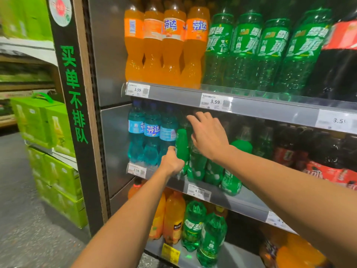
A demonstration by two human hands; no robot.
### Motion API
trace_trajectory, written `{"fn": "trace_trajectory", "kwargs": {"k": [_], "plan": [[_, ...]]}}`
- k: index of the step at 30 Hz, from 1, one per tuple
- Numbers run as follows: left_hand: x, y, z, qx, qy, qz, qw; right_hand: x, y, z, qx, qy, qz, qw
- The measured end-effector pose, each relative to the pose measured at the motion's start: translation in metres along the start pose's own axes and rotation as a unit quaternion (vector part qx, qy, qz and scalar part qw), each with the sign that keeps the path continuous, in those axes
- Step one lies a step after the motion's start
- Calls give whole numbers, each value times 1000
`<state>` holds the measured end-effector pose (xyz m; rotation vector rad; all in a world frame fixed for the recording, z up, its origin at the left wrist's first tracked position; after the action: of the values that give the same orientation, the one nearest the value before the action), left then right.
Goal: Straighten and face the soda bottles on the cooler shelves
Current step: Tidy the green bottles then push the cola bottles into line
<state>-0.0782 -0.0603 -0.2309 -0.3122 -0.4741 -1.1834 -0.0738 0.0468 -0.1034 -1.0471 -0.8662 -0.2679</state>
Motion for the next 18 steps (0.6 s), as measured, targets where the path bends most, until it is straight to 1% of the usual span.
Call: {"fn": "trace_trajectory", "kwargs": {"k": [4,7,12,15,16,18], "plan": [[-6,-3,-1,-12,15,33,999,-3,-3,3,1,43,-4,999],[-9,-8,-1,-25,12,23,999,-7,-6,0,15,70,-27,997],[-8,-12,-5,-47,-23,36,998,-8,1,5,18,68,-60,996],[-8,-9,-6,-22,-40,49,998,-7,13,0,49,74,-70,994],[-8,-6,-3,-15,-52,59,997,-6,16,-1,53,73,-74,993],[-10,3,13,-36,-82,84,992,-4,26,5,51,72,-87,992]]}}
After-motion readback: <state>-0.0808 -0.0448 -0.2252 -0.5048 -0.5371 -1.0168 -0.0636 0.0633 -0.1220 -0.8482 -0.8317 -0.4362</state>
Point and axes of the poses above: each hand's wrist, its own y-axis away from the middle knuckle, its own x-axis out of the back of the hand, z = x × y, the point moved 8 cm from there along -y, towards the middle knuckle, and after that the axes turned 3 degrees about z, right-handed, at the moved point
